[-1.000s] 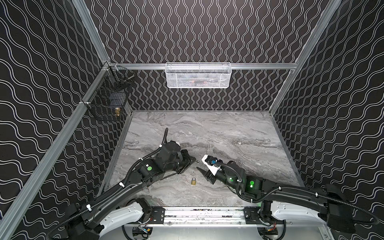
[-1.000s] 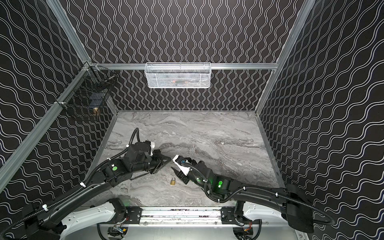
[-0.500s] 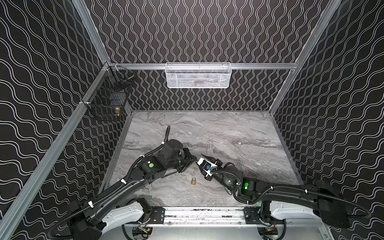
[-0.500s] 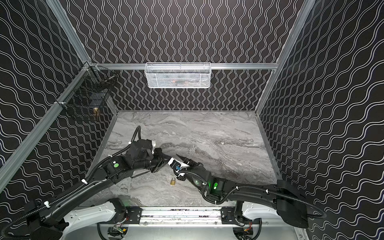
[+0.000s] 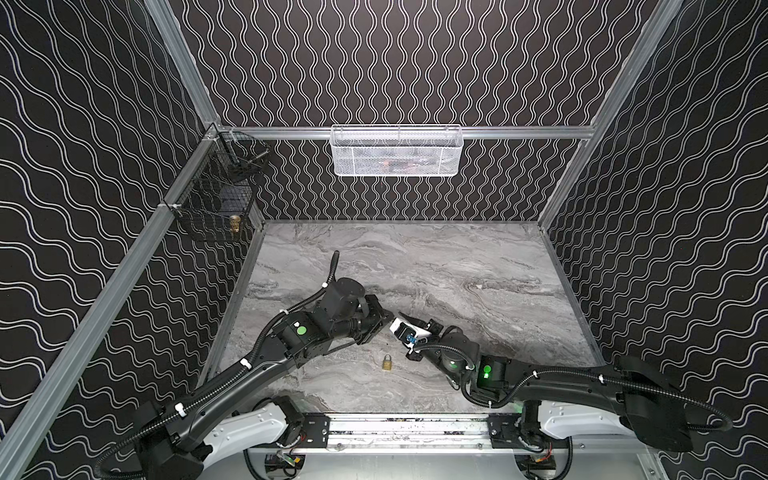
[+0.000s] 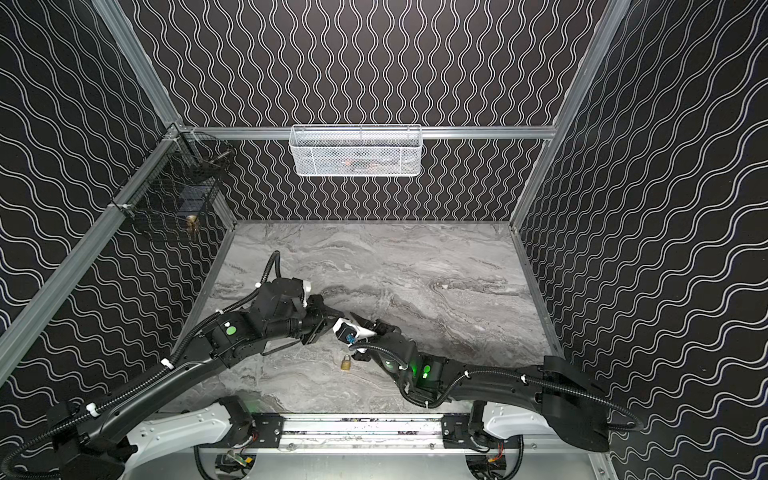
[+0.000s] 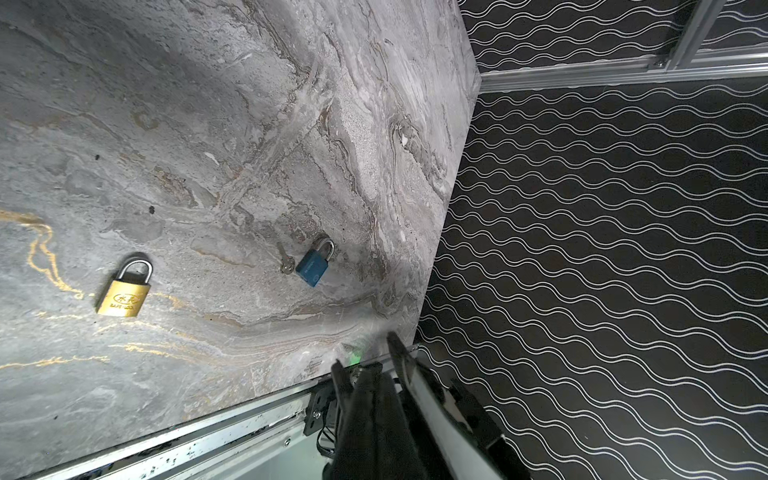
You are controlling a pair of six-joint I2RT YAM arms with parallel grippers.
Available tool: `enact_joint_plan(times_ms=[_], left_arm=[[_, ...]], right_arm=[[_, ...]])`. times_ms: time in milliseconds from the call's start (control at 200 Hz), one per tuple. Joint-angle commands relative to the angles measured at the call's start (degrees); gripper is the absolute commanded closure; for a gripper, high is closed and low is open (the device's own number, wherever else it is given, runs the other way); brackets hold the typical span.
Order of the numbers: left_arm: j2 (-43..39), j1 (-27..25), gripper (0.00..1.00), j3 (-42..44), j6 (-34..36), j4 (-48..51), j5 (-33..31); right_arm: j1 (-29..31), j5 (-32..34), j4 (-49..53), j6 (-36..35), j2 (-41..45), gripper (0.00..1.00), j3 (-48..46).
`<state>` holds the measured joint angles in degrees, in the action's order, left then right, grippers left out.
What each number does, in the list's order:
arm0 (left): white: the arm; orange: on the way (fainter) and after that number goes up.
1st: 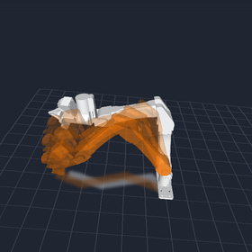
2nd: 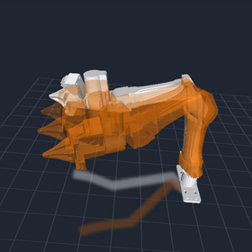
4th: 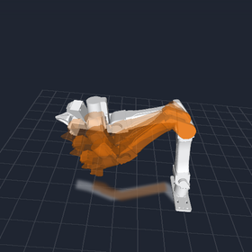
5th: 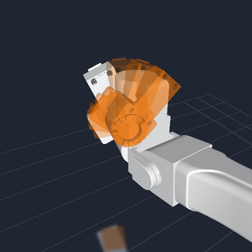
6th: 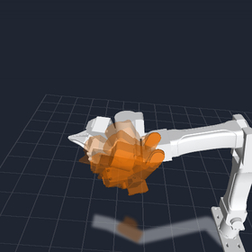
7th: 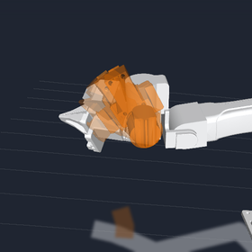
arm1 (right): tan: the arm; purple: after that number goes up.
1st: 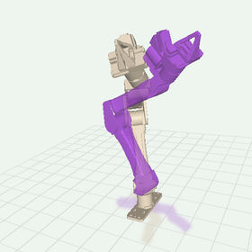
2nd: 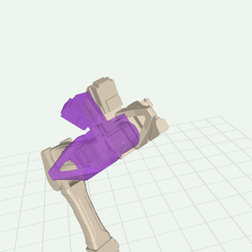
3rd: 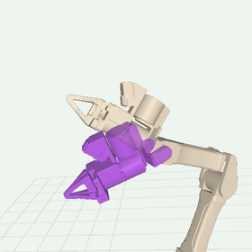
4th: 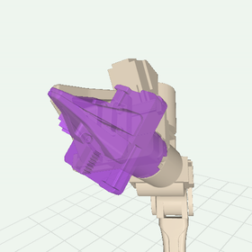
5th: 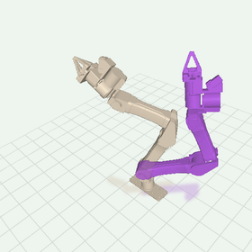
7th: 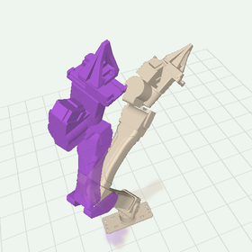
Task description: Unlock with the key
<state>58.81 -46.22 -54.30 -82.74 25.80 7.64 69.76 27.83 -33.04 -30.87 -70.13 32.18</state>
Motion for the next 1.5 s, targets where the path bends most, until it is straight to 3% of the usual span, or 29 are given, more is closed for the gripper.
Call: enact_joint_plan(times_ms=[0, 696, 821, 961, 1041, 1176, 1366, 1497], left_arm=[[0.0, 0.1, 1.0, -0.5, -0.7, -0.2, -0.3], [0.2, 0.1, 1.0, -1.3, -0.2, 0.3, -0.3], [0.1, 0.2, 0.84, -2.0, 0.3, 0.6, -0.9], [-0.8, 1.3, 0.6, -2.9, 1.6, 0.8, -1.7], [-1.2, 2.9, 0.5, -3.8, 6.2, 0.7, -1.8], [-0.3, 7.0, 0.48, -7.8, 16.2, 4.0, 0.0], [-1.3, 8.5, 0.48, -9.3, 30.2, 5.2, -2.7], [-4.5, 8.5, 0.5, -5.3, 36.7, -1.0, -2.3]], right_arm=[[0.1, 1.2, -3.3, -1.1, -0.2, 0.76, 0.5], [0.1, 1.6, -3.2, -0.6, -0.5, 1.0, 1.1], [0.0, -0.8, -0.3, 2.4, 0.5, 1.0, 1.9], [-0.1, -3.9, 3.9, 7.4, 1.9, 1.0, 2.9], [-0.3, -5.0, 5.8, 12.3, 3.0, 1.0, 2.8], [-3.5, -16.5, 11.2, 23.3, 6.4, 1.0, 2.7], [-13.0, -39.3, 17.8, 39.5, 8.0, 1.0, 4.9], [-16.7, -50.4, 20.5, 45.7, 7.2, 1.0, 6.3]])
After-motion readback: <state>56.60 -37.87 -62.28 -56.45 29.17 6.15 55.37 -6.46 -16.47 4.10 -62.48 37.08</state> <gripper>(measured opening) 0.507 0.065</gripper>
